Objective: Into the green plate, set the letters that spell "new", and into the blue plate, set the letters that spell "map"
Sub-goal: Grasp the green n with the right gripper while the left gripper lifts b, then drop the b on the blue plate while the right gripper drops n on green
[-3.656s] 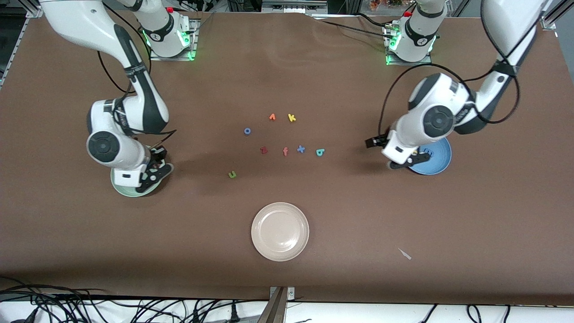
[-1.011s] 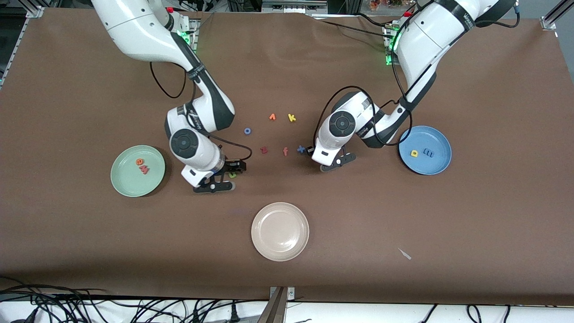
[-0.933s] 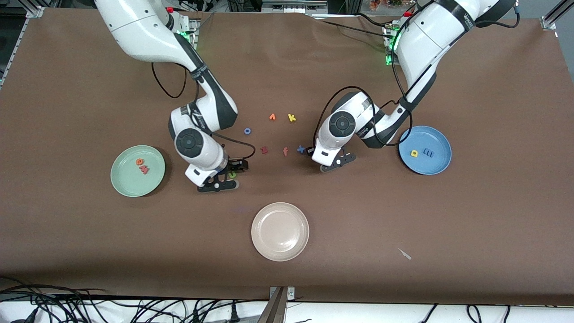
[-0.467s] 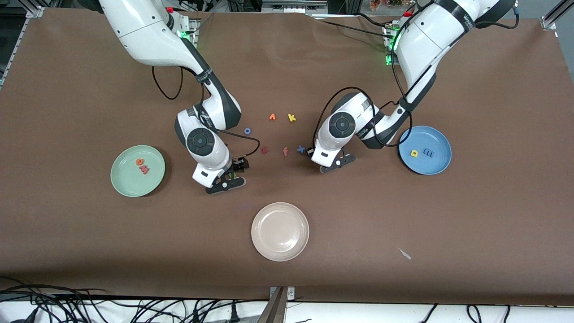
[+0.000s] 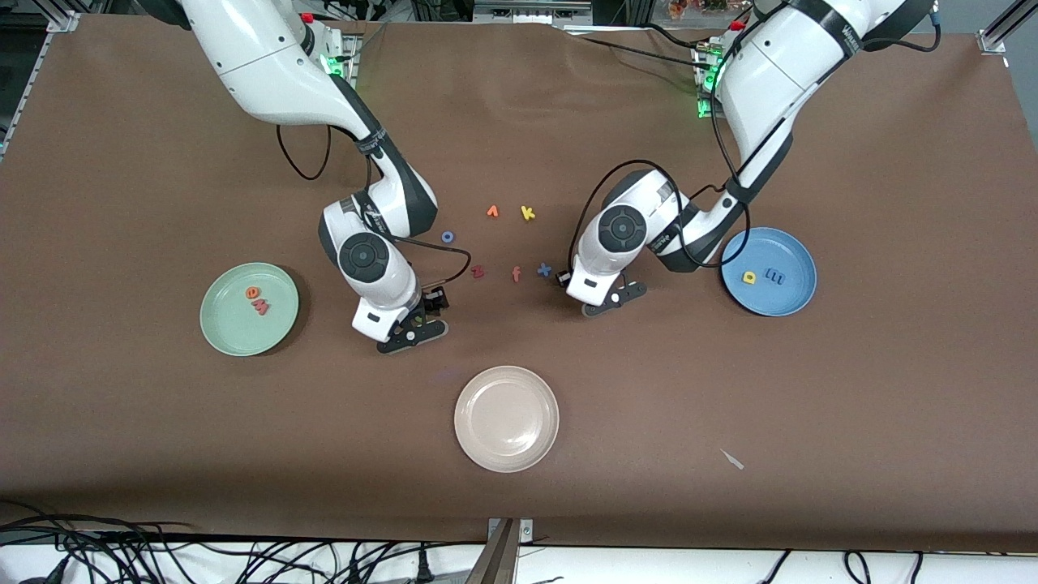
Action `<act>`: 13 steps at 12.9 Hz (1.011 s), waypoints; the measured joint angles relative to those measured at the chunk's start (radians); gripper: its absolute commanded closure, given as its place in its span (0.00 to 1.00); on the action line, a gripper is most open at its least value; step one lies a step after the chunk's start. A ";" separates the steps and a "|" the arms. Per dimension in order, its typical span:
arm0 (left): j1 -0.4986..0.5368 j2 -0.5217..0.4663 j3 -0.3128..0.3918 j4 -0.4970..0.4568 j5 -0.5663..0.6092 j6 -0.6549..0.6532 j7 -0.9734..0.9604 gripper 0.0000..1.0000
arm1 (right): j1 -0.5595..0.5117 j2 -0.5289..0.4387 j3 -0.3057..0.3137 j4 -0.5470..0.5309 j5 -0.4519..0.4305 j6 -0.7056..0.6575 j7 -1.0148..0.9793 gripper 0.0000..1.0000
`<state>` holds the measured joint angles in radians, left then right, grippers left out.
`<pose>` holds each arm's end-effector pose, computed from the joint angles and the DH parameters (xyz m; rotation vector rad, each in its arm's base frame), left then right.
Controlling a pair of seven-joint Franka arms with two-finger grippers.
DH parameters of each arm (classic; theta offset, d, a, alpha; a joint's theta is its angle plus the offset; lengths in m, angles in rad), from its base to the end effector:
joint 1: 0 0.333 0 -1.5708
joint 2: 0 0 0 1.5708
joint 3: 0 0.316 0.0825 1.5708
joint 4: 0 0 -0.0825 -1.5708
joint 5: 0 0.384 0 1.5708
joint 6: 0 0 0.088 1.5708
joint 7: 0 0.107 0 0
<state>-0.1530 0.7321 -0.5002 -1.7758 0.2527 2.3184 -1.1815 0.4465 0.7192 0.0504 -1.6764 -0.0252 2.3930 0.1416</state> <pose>0.5292 -0.3715 0.1791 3.0270 0.6784 -0.2715 0.5989 0.3205 0.1836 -3.0759 -0.5618 0.0102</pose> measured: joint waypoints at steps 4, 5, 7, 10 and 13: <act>0.116 -0.070 -0.048 0.027 0.001 -0.189 0.097 0.90 | 0.000 0.004 0.000 0.000 0.000 0.001 -0.020 0.49; 0.187 -0.087 -0.090 0.027 0.001 -0.253 0.153 0.90 | 0.000 0.005 0.000 0.000 0.000 0.001 -0.022 0.61; 0.354 -0.114 -0.170 0.027 0.002 -0.404 0.307 0.90 | 0.000 0.005 0.000 0.000 0.000 0.002 -0.023 0.68; 0.554 -0.137 -0.197 0.018 0.009 -0.536 0.584 0.90 | 0.000 0.007 0.000 0.000 0.000 0.002 -0.024 0.76; 0.697 -0.138 -0.198 -0.043 0.069 -0.550 0.785 0.90 | 0.000 0.007 0.000 0.000 0.000 0.002 -0.024 0.87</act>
<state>0.5444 0.5941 -0.6982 -1.8189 0.3216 1.7685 -0.3963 0.4469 0.7262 0.0505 -1.6759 -0.0253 2.3949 0.1172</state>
